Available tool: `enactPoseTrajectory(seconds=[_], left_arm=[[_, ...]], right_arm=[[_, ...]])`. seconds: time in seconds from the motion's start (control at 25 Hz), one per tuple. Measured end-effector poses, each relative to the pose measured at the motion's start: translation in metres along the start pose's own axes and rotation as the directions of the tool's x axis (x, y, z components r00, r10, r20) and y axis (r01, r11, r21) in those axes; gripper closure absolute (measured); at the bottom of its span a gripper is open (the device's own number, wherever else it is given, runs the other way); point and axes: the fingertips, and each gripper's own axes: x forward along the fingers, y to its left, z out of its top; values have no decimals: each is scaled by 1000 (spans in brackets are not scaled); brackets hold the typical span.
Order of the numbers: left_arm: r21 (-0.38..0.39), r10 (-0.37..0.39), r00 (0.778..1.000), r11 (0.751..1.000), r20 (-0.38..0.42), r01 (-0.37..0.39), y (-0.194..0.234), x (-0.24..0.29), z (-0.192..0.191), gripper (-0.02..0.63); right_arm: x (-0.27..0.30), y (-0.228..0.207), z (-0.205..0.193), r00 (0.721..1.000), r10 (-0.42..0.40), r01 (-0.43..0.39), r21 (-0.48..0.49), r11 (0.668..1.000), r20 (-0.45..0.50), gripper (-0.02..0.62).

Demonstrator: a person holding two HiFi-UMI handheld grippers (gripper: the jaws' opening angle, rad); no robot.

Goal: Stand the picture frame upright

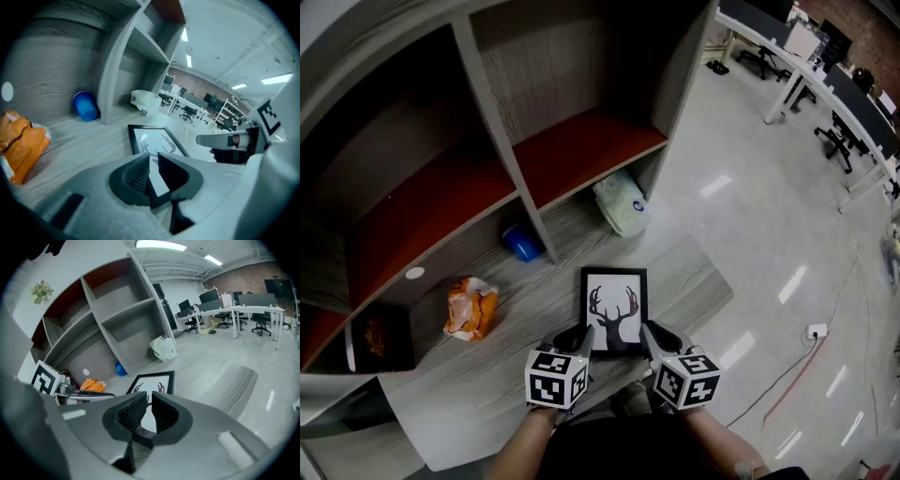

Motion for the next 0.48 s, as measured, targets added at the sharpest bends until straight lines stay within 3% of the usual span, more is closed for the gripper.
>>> enactPoseTrajectory(seconds=[0.48], left_arm=[[-30, 76, 997, 997, -33, -77, 19, 19, 4, 509]], right_arm=[[31, -25, -2, 997, -3, 5, 22, 1000, -76, 508]])
